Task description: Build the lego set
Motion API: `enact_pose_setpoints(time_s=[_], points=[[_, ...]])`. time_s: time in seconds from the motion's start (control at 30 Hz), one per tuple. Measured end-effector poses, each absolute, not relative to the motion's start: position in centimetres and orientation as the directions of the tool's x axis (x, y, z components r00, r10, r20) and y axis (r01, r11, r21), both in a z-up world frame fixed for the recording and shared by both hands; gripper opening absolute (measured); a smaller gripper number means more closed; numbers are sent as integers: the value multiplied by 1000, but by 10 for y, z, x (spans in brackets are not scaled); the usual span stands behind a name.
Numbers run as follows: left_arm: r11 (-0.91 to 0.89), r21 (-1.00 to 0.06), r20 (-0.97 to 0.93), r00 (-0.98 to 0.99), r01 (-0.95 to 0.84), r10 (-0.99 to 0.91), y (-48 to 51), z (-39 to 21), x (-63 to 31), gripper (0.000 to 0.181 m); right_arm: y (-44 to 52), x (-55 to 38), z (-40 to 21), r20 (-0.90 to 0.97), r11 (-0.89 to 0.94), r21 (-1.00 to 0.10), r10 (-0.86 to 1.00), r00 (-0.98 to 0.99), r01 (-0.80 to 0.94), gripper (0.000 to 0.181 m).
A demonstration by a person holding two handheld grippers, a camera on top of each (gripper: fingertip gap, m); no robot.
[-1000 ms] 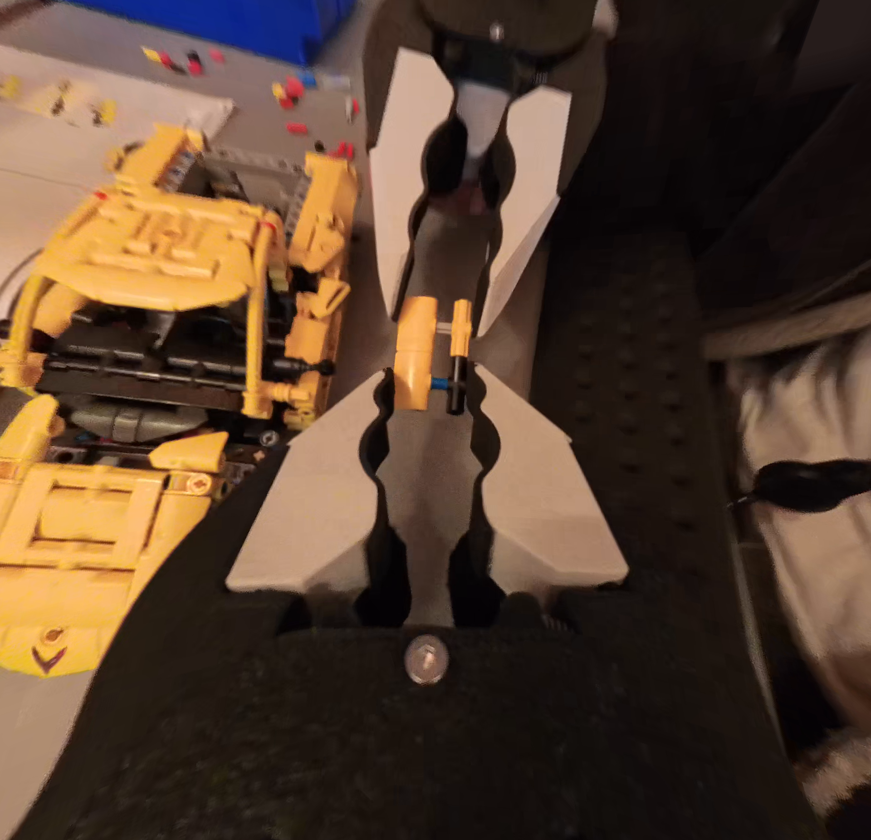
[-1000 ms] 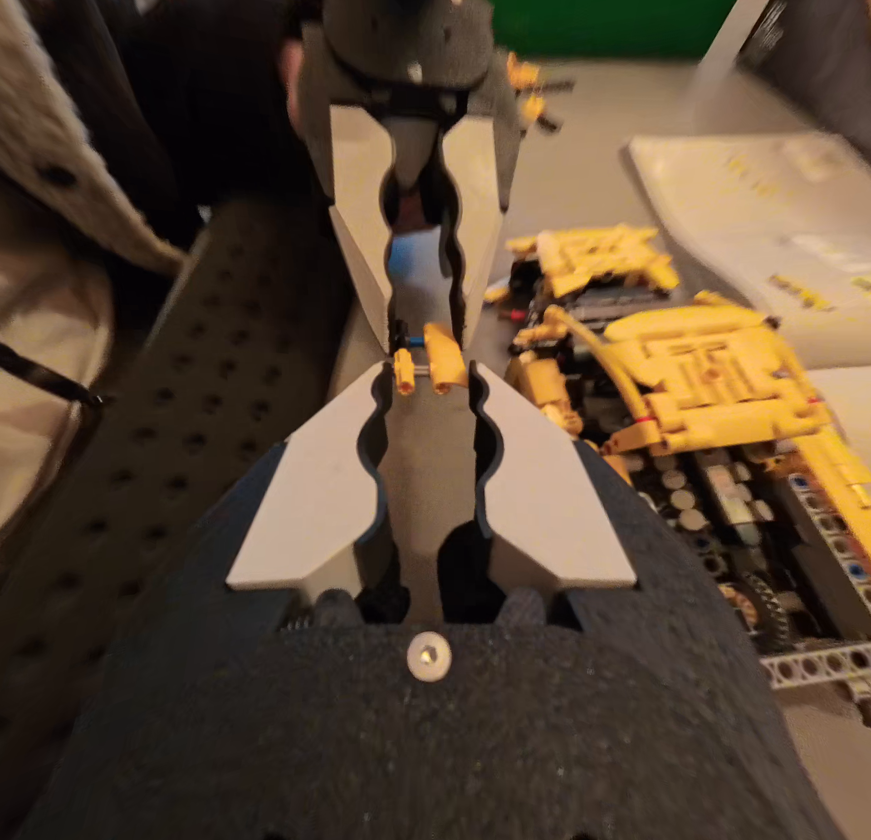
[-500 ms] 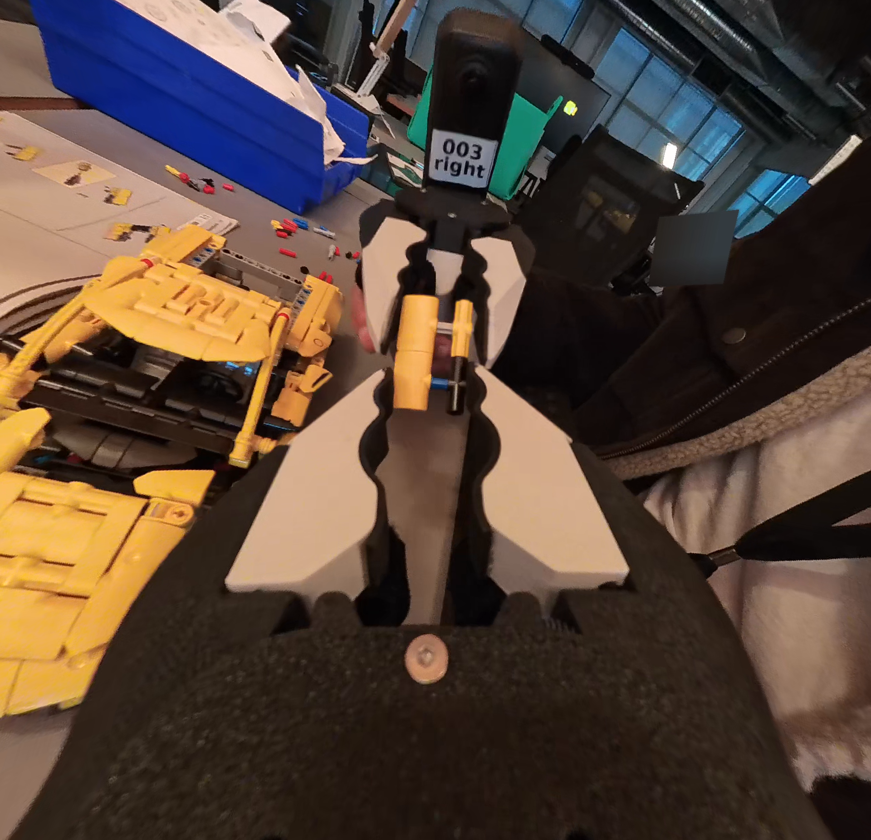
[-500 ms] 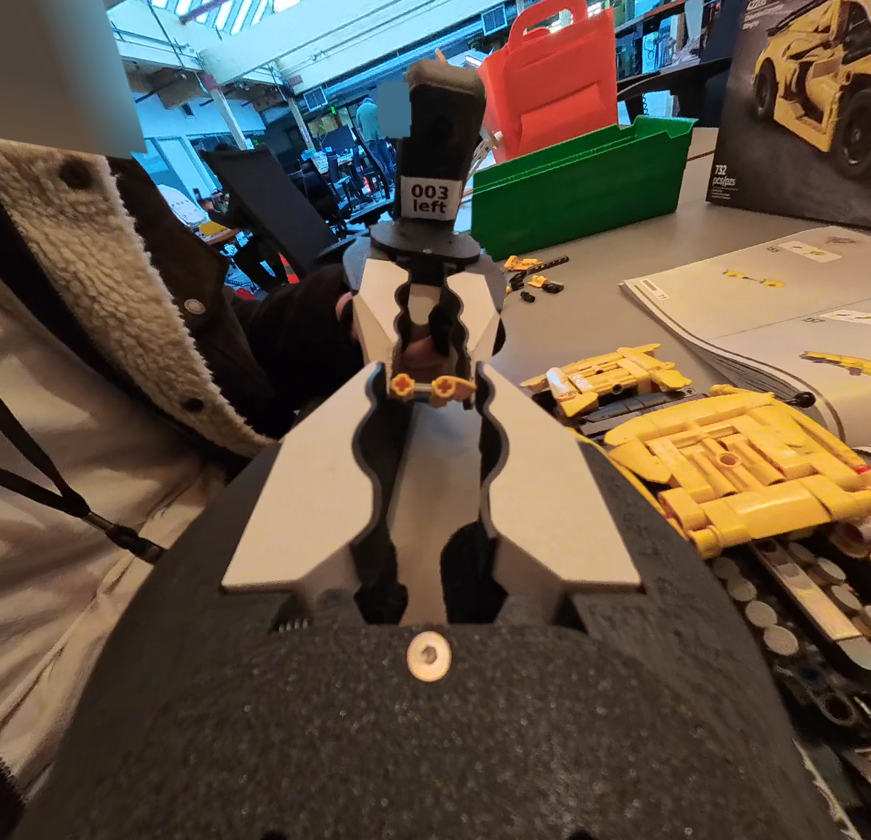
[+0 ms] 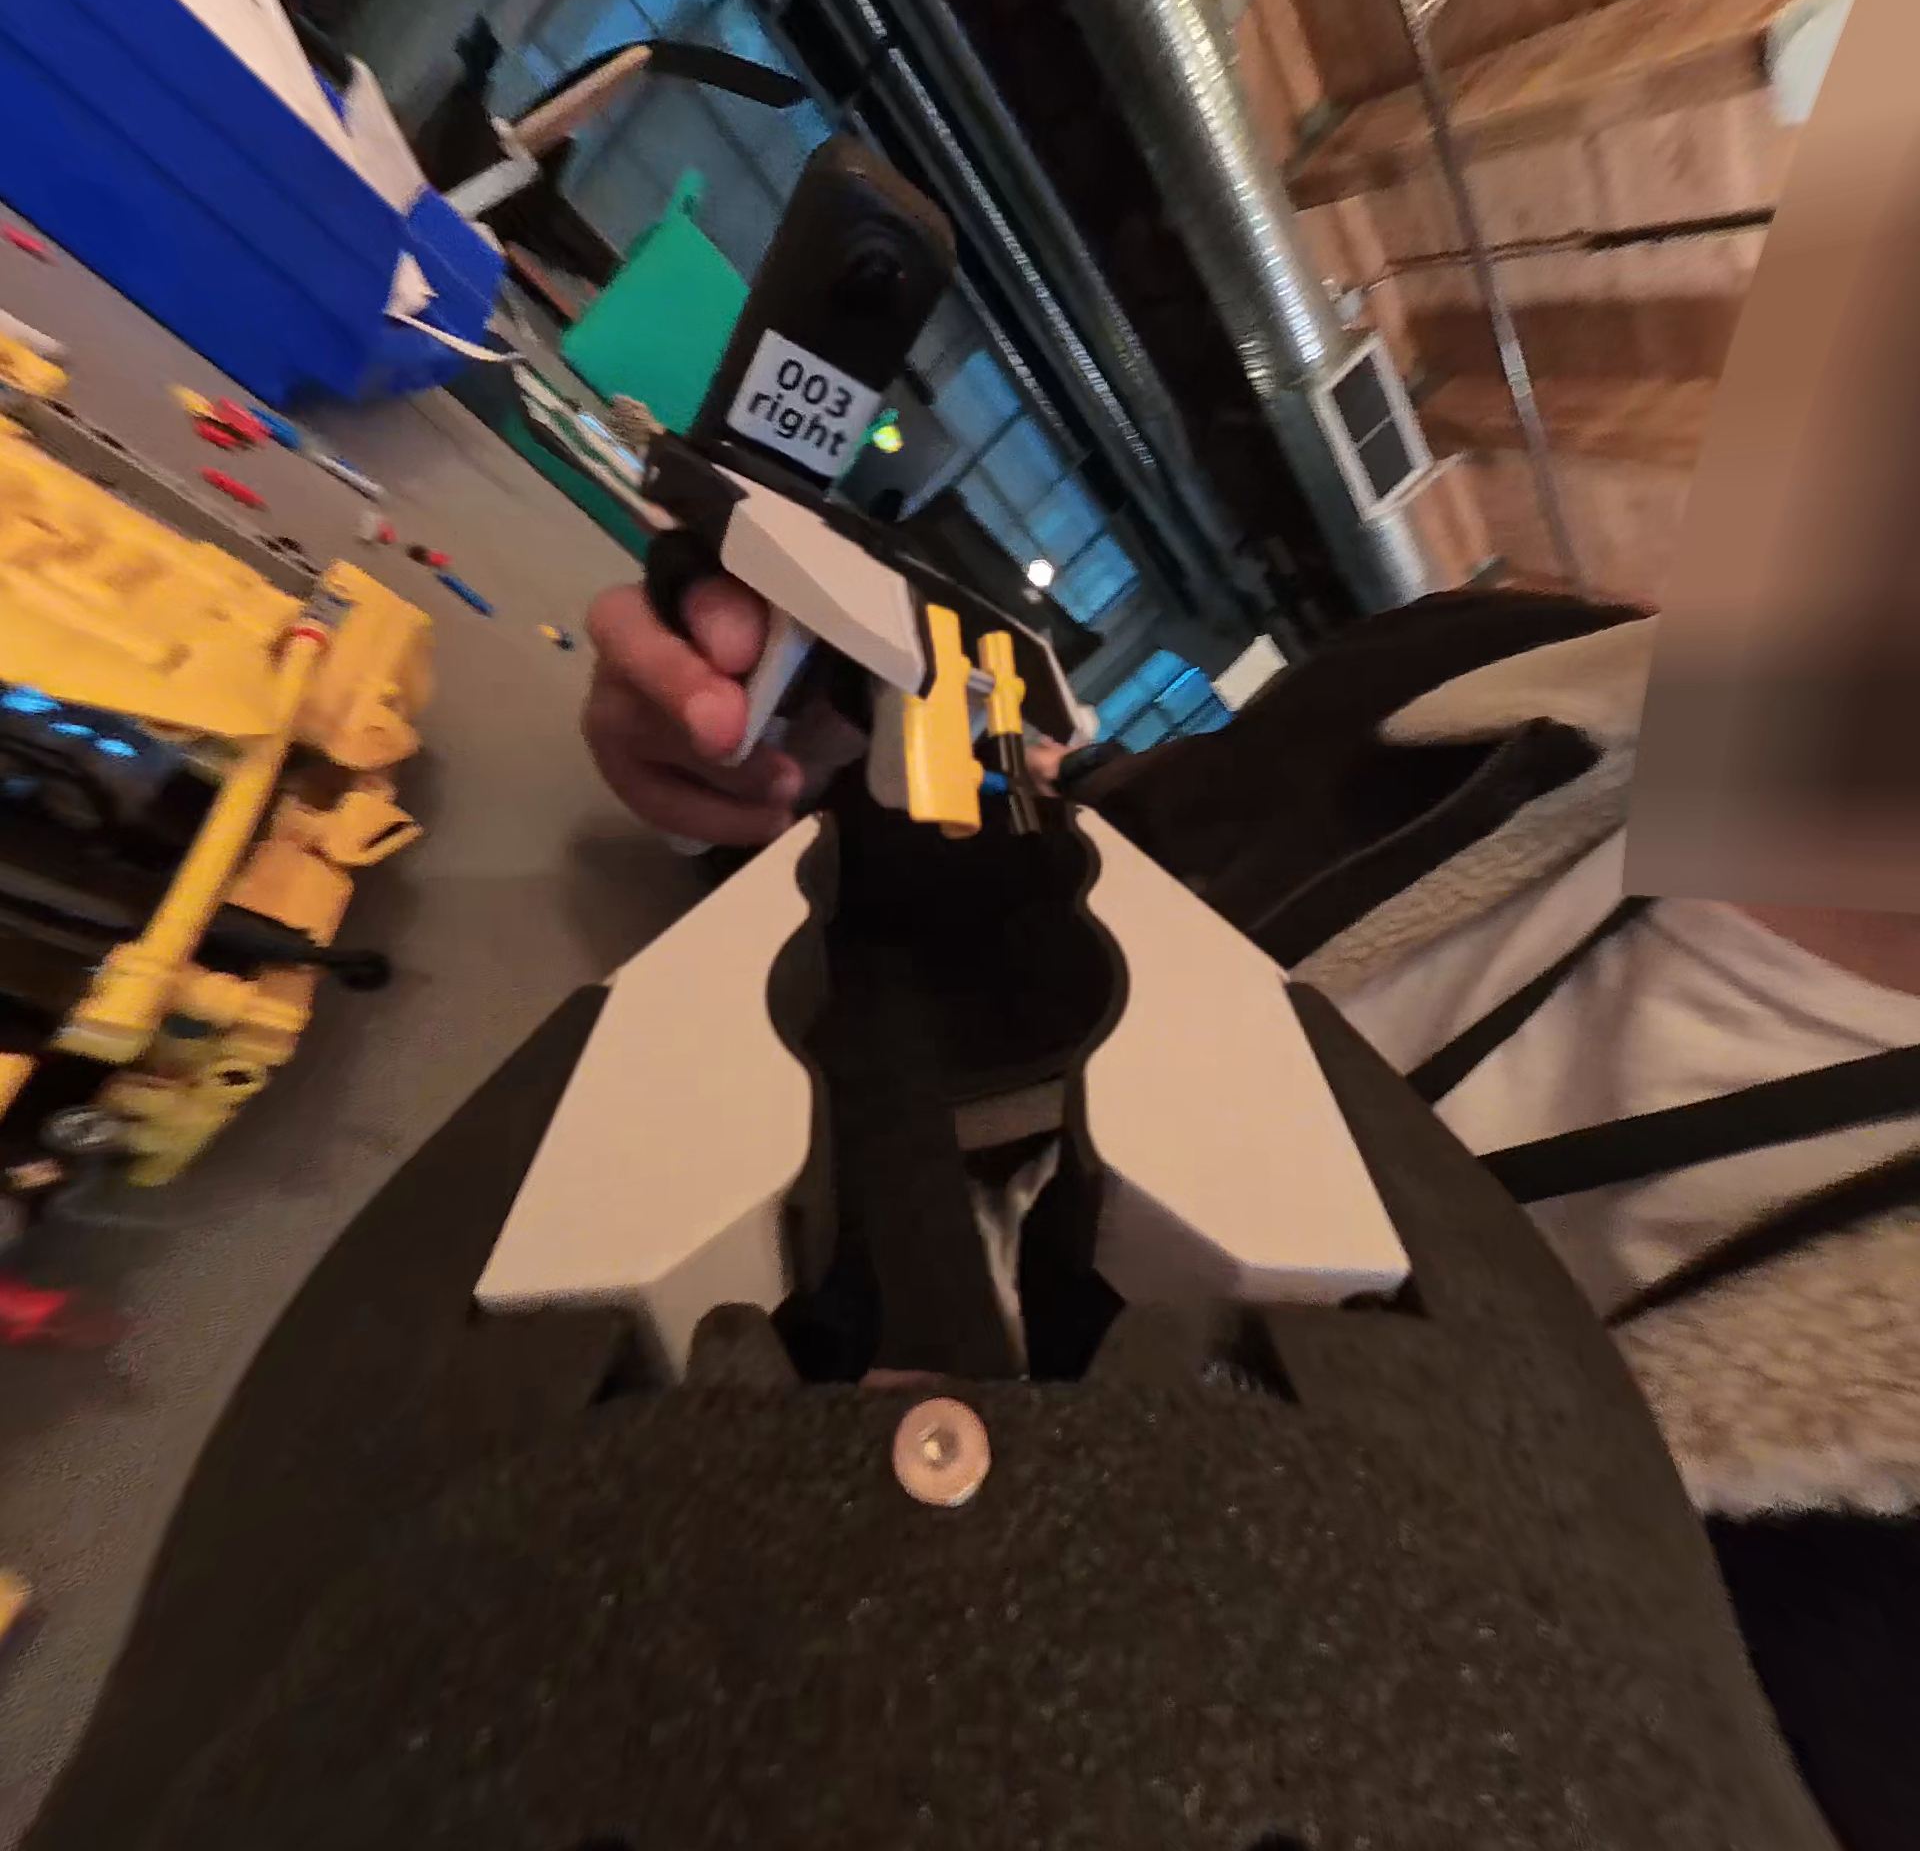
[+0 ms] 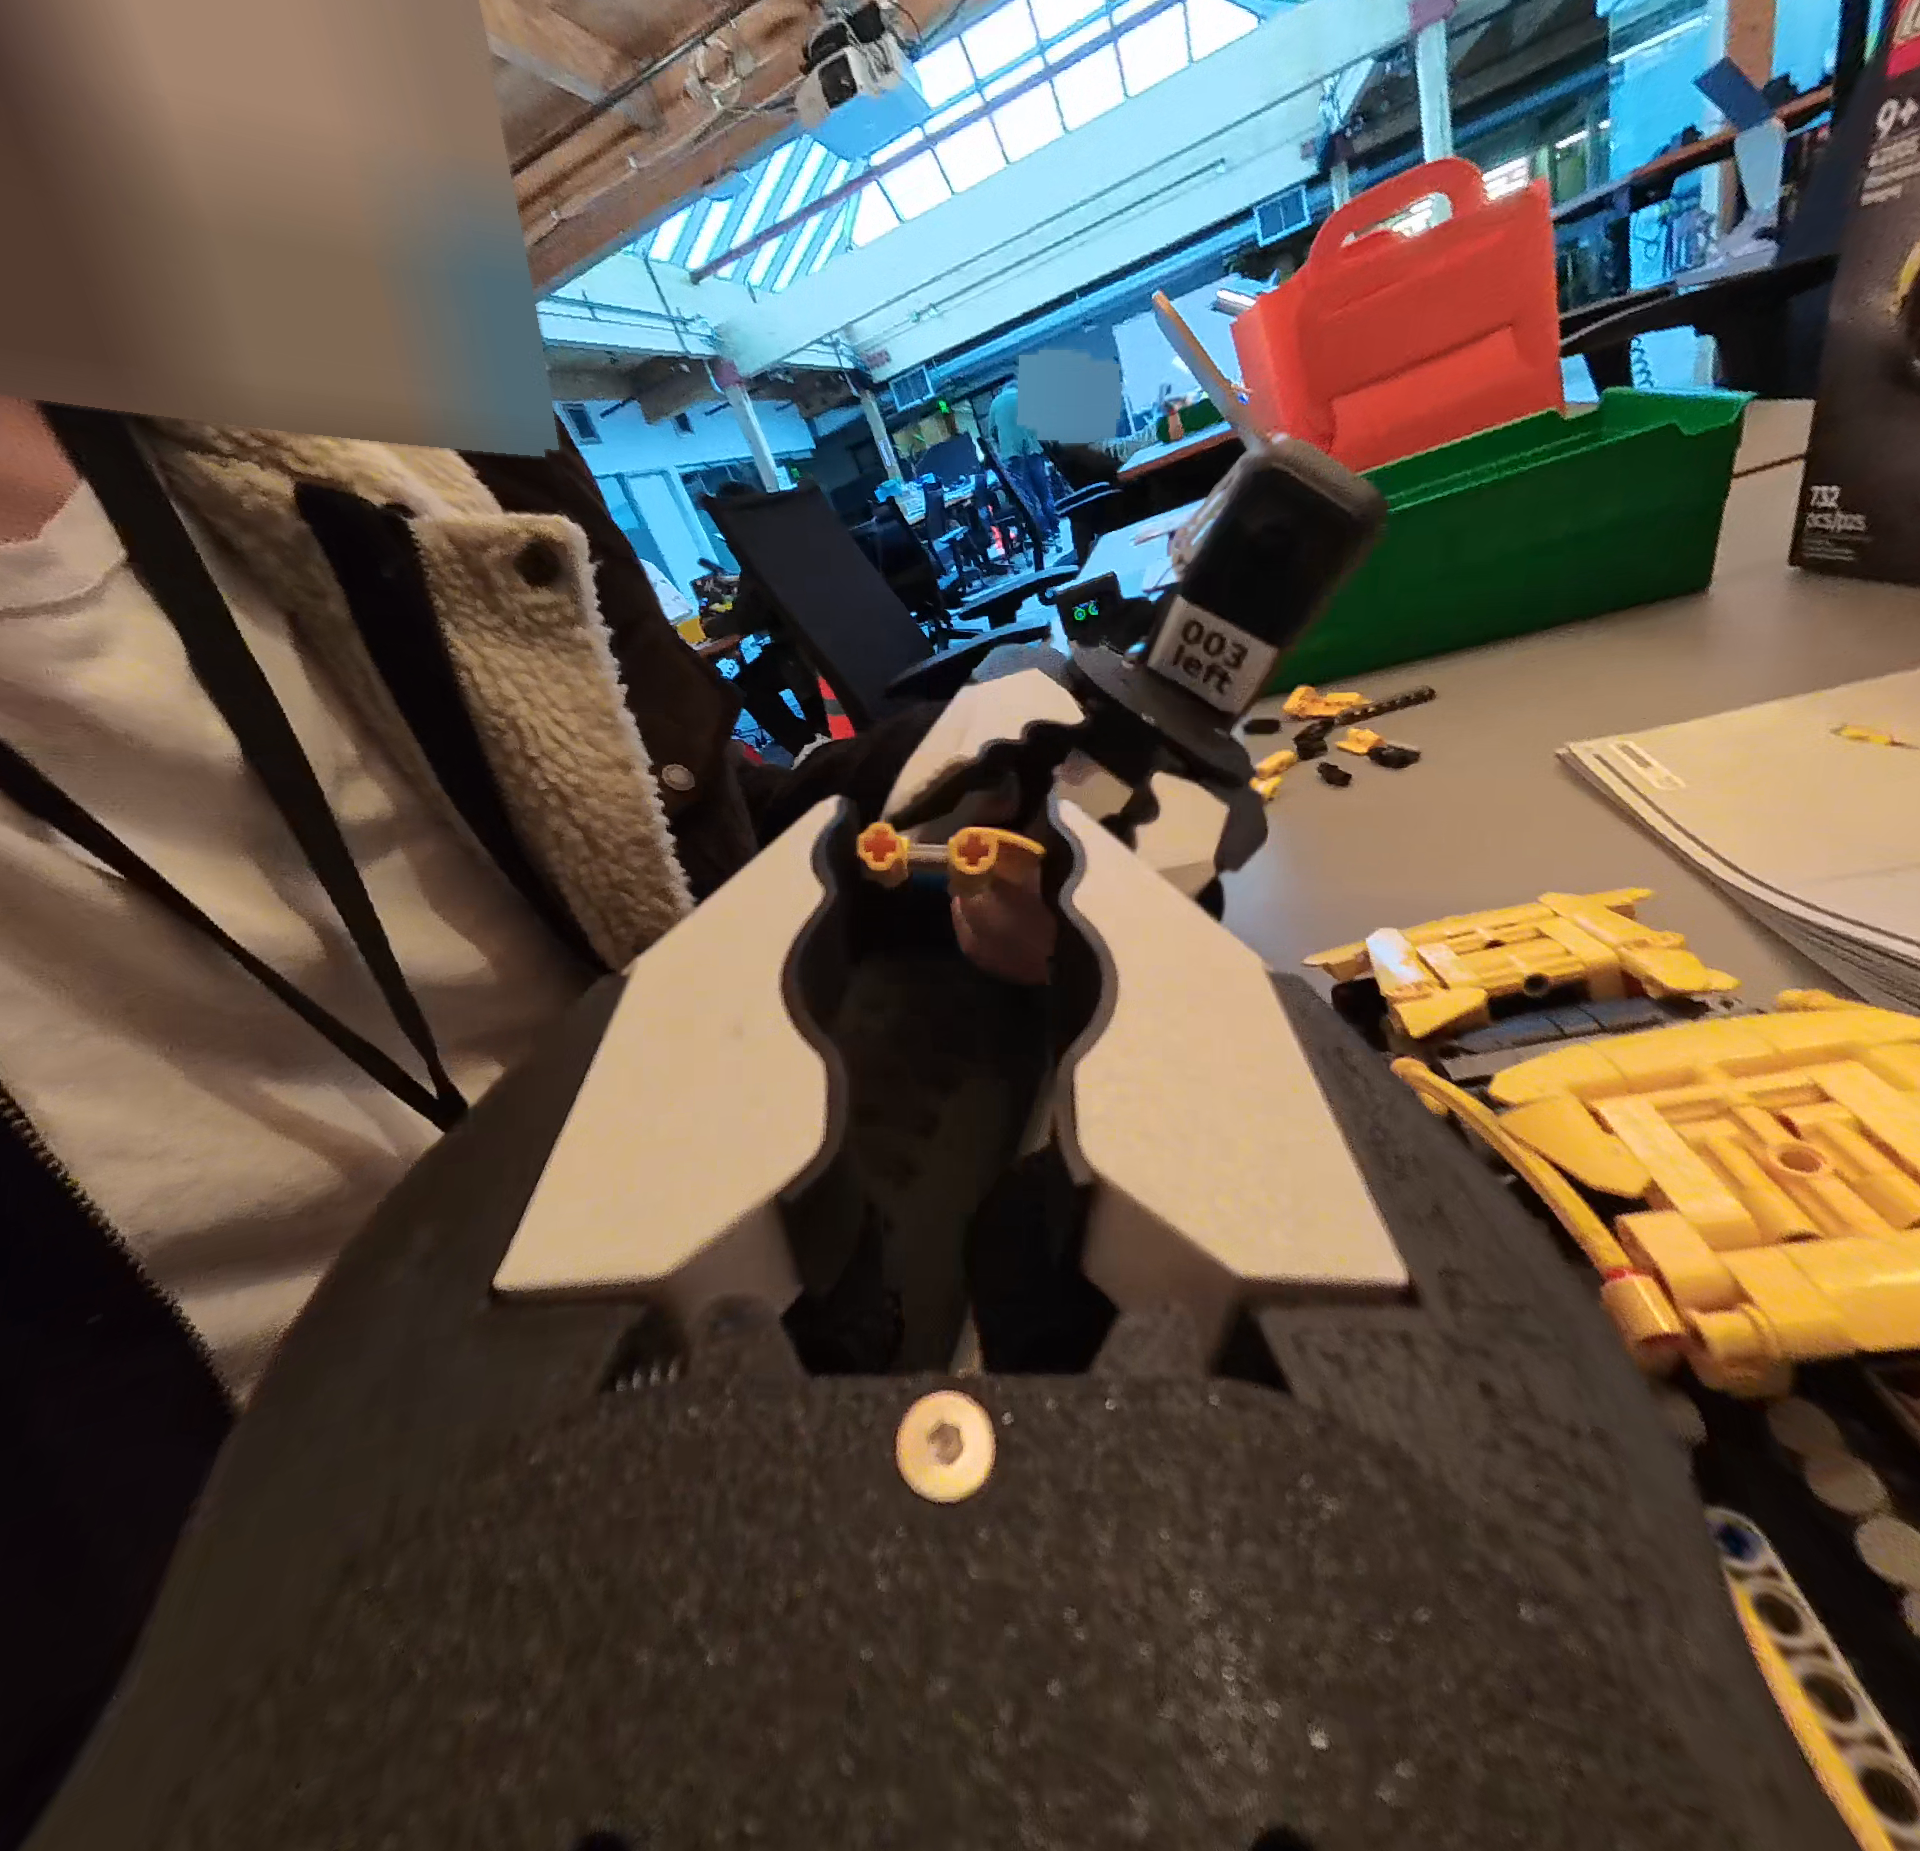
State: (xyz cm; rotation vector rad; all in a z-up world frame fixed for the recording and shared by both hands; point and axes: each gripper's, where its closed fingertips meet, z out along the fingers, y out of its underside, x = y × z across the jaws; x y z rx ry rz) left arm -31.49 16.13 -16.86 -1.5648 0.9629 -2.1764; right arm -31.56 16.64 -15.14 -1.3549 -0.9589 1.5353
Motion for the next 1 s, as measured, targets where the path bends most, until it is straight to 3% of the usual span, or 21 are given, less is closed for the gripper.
enact_pose_setpoints(time_s=[0.17, 0.37, 0.57, 0.83, 1.0], points=[[-829, -532, 783, -474, -175, -402, 154, -158, -314, 38, 159, -323, -156, -316, -322, -943, 946, -78, -81, 35], [-845, -490, 805, -483, -213, -345, 151, -163, -314, 11, 157, -326, -157, -323, -331, -941, 942, -93, -76, 35], [-869, -439, 811, -516, -227, -275, 150, -159, -315, 10, 157, -326, -152, -391, -409, -906, 907, -155, -108, 35], [-819, -457, 765, -623, -348, -162, 114, -145, -316, 8, 125, -329, -138, -456, -530, -845, 785, -419, -73, 35], [-832, -488, 752, -610, -262, -250, 125, -144, -314, 7, 149, -327, -137, -441, -495, -854, 852, -282, -162, 36]])
